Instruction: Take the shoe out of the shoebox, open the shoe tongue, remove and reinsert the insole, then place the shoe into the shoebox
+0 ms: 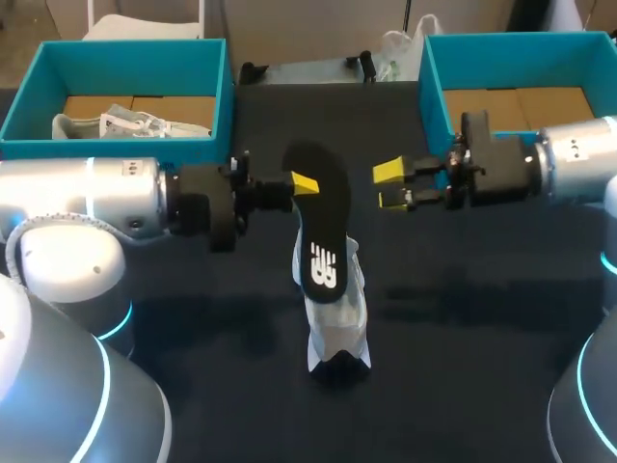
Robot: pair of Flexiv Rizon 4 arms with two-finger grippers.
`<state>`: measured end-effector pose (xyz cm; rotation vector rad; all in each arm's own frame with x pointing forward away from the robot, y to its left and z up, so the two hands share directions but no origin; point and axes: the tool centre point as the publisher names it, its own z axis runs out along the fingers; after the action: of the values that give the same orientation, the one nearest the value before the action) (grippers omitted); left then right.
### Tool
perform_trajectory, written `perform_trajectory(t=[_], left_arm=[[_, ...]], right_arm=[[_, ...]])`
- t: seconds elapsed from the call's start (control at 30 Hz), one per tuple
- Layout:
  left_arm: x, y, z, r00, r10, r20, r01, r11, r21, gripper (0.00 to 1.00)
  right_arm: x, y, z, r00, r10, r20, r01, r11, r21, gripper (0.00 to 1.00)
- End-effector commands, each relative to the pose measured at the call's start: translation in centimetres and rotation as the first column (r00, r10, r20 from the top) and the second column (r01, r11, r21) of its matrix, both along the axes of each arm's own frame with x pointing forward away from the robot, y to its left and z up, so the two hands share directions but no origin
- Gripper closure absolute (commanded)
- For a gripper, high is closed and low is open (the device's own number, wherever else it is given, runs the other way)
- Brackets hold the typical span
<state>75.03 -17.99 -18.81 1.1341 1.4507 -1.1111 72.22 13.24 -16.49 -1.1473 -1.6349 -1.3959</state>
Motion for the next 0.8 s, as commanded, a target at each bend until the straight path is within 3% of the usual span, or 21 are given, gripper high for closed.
perform_trajectory(t=[0.03, 0.23, 0.27, 0.33, 0.37, 0.43, 0.47, 0.8], left_arm=[[-2.2, 2.1, 0.5, 1.000, -0.001, 0.002, 0.001, 1.000, -0.001, 1.00], [-5.1, 3.2, -0.1, 1.000, -0.007, -0.022, 0.007, 1.000, -0.003, 1.00], [-5.8, 3.3, -0.3, 0.999, -0.010, -0.033, 0.010, 1.000, -0.003, 1.00], [-6.3, 3.5, -0.8, 0.998, -0.012, -0.066, 0.012, 1.000, -0.006, 1.00], [-6.6, 3.7, -1.0, 0.994, -0.026, -0.104, 0.024, 0.999, -0.021, 1.00], [-6.8, 4.1, -1.1, 0.952, -0.117, -0.281, 0.095, 0.991, -0.092, 1.00], [-6.7, 4.3, -1.1, 0.940, -0.146, -0.309, 0.128, 0.989, -0.076, 1.00], [-6.7, 4.3, -1.1, 0.940, -0.146, -0.309, 0.128, 0.989, -0.076, 1.00]], right_arm=[[-0.2, -1.8, 0.4, 1.000, 0.005, -0.002, -0.005, 1.000, -0.004, 0.00], [-0.2, -1.8, 0.4, 1.000, 0.005, -0.002, -0.005, 1.000, -0.004, 0.00], [0.1, -1.8, 0.6, 0.998, 0.061, -0.006, -0.061, 0.994, -0.089, 0.00], [0.1, -2.2, 0.8, 0.986, 0.123, 0.110, -0.108, 0.986, -0.130, 0.00], [-0.2, -2.6, 1.1, 0.969, 0.135, 0.205, -0.095, 0.977, -0.193, 0.00], [-1.2, -3.1, 1.4, 0.897, 0.214, 0.387, -0.101, 0.951, -0.291, 0.00], [-2.0, -2.9, 1.3, 0.821, 0.369, 0.435, -0.215, 0.907, -0.363, 0.00], [-2.0, -2.9, 1.3, 0.821, 0.369, 0.435, -0.215, 0.907, -0.363, 0.00]])
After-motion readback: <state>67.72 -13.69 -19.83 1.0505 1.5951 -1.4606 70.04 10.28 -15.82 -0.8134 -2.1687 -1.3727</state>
